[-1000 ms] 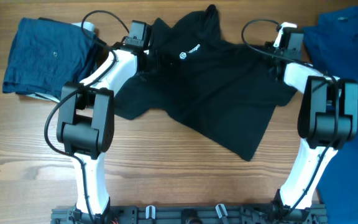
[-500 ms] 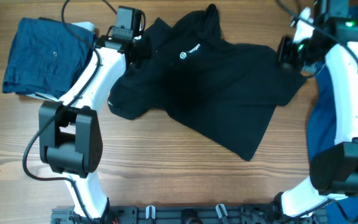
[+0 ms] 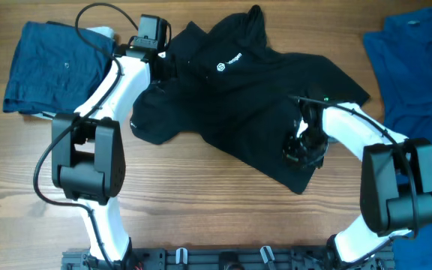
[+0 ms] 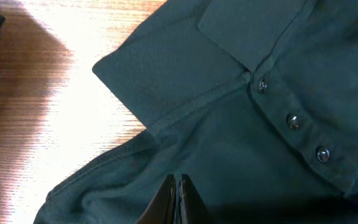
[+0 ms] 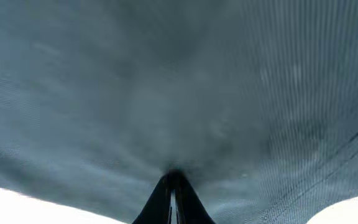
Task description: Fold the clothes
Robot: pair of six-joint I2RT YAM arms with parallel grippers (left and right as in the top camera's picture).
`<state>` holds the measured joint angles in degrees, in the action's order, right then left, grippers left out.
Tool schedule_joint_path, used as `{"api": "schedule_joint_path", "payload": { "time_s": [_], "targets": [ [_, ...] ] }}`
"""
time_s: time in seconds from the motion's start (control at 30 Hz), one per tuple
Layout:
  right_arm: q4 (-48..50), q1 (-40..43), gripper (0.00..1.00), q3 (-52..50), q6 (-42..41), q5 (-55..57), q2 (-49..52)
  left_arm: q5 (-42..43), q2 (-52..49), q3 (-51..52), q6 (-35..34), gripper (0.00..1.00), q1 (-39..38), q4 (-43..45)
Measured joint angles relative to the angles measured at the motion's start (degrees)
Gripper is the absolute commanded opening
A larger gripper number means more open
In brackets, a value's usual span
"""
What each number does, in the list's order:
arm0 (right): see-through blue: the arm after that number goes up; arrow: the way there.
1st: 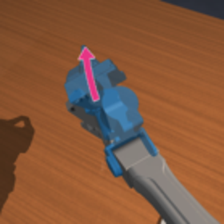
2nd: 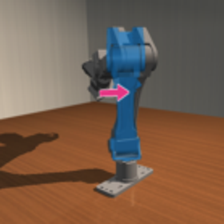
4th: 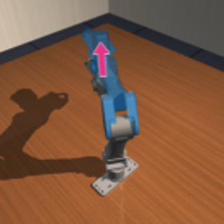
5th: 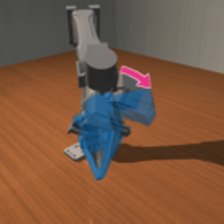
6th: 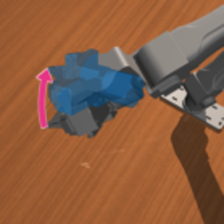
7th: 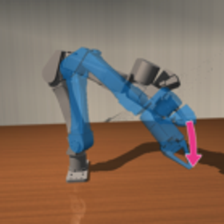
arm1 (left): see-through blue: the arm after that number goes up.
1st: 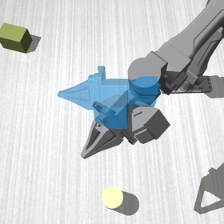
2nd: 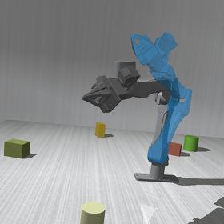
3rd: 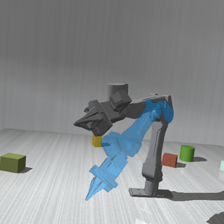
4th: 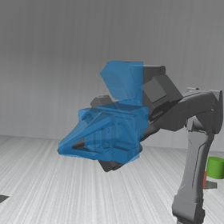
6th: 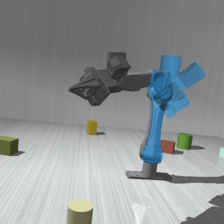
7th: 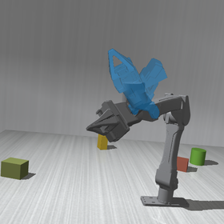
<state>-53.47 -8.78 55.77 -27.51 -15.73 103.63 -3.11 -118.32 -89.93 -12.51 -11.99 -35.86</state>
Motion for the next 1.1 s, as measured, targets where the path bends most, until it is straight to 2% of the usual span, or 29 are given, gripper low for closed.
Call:
{"api": "schedule_joint_path", "payload": {
  "time_s": [0.2,0.3,0.37,0.5,0.6,0.67,0.7,0.83,1.0,1.1],
  "targets": [
    [2.4,0.7,0.04,-6.2,-6.7,-1.3,-4.0,0.0,-0.9,0.0,0.0,0.04,0.0,0.0],
    [-1.4,3.5,0.04,-8.1,-8.1,-2.1,-4.1,0.0,-1.1,0.0,0.0,0.04,0.2,-0.1],
    [-5.1,8.4,0.04,-9.4,-8.5,-2.3,-3.3,0.0,-1.1,0.0,0.0,0.04,0.2,-0.8],
    [-8.5,15.5,0.04,-9.1,-4.1,-1.1,-2.2,0.0,-1.1,0.0,0.0,0.04,0.2,-0.6],
    [-14.1,16.6,0.04,-1.5,0.7,-1.5,-4.0,0.6,-1.1,0.0,0.0,0.04,0.2,1.6],
    [-16.4,16.6,0.11,4.9,3.0,-1.9,-8.5,2.0,-1.0,0.0,0.0,0.04,0.2,2.9],
    [-16.7,16.6,0.23,7.6,4.0,-2.1,-11.1,3.1,-1.0,0.0,0.0,0.04,0.2,4.0],
    [-9.6,16.6,0.24,12.3,6.7,-2.3,-18.8,5.0,-1.7,0.0,0.0,0.04,0.2,7.9],
    [-3.3,16.6,0.21,12.4,7.3,-1.8,-18.8,5.6,-7.5,0.0,0.0,0.04,0.2,9.2],
    [-0.5,16.6,0.16,12.4,8.4,0.0,-18.8,6.1,-8.6,0.0,0.0,0.04,0.2,12.2]
  ]
}}
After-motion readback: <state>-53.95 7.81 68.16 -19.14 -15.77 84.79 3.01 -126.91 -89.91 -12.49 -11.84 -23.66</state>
